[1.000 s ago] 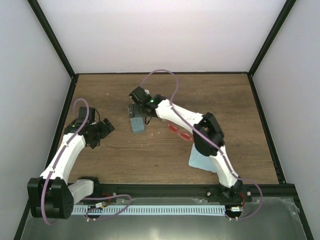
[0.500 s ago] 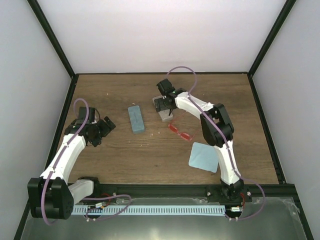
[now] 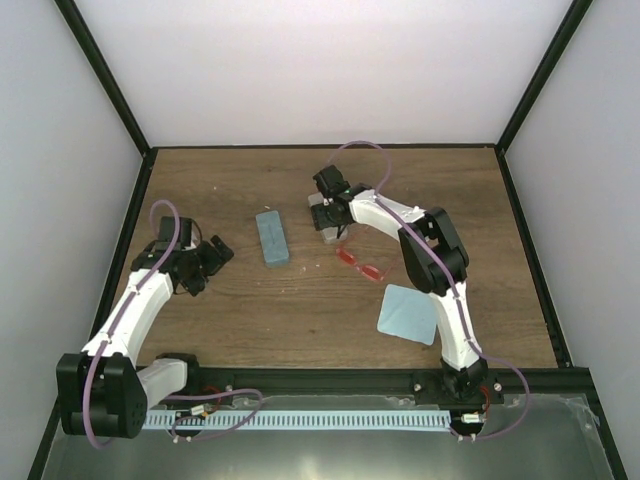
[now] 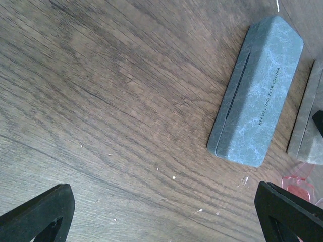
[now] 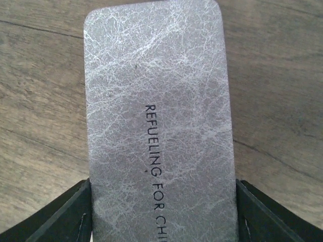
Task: Organize the sunglasses
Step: Adjust the sunglasses case at the center of the board.
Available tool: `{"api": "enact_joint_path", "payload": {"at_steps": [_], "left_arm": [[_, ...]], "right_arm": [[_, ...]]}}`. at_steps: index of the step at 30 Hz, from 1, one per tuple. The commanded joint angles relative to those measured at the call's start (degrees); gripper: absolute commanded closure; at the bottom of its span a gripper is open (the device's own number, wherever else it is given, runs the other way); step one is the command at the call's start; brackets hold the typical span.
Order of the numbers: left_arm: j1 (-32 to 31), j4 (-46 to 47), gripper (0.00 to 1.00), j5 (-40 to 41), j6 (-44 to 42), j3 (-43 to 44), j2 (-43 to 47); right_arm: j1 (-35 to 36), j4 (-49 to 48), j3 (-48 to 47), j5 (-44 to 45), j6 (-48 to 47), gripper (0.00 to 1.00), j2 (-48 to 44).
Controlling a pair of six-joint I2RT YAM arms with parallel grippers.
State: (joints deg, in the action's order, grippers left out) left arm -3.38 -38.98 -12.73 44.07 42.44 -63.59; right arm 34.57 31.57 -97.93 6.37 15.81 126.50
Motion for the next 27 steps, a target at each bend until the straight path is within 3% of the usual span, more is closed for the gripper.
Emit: {"api": "enact_joint_path", "payload": {"at_steps": [1,11,16,25,27], "left_arm": [[-0.3,1.72,0.0,-0.53,0.98,-0.01,-0.8],[-2.74,2.71,0.0,1.6,1.1,1.6,-4.35],[-4.82,4.12,0.0,1.78,1.62,2.63,-7.02],[-9.02,6.17,0.0,3.69,2.98,5.41,-12.39],[-10.59,6.65,0.0,4.19,3.68,6.77,-13.75]], "right_arm": [[0.2,0.54,2.3,-1.97,1.34,0.45,-4.35],[7.76,1.0,9.65,-2.22,2.33,0.45,-14.69],[11.07,2.95,13.38,-2.88,7.53,0.45,-18.83],[17.07,1.35,29.76,-7.36,14.34,0.45,-25.92],[17.38,1.02,30.6,-8.18,13.84,0.35,-25.75]]}}
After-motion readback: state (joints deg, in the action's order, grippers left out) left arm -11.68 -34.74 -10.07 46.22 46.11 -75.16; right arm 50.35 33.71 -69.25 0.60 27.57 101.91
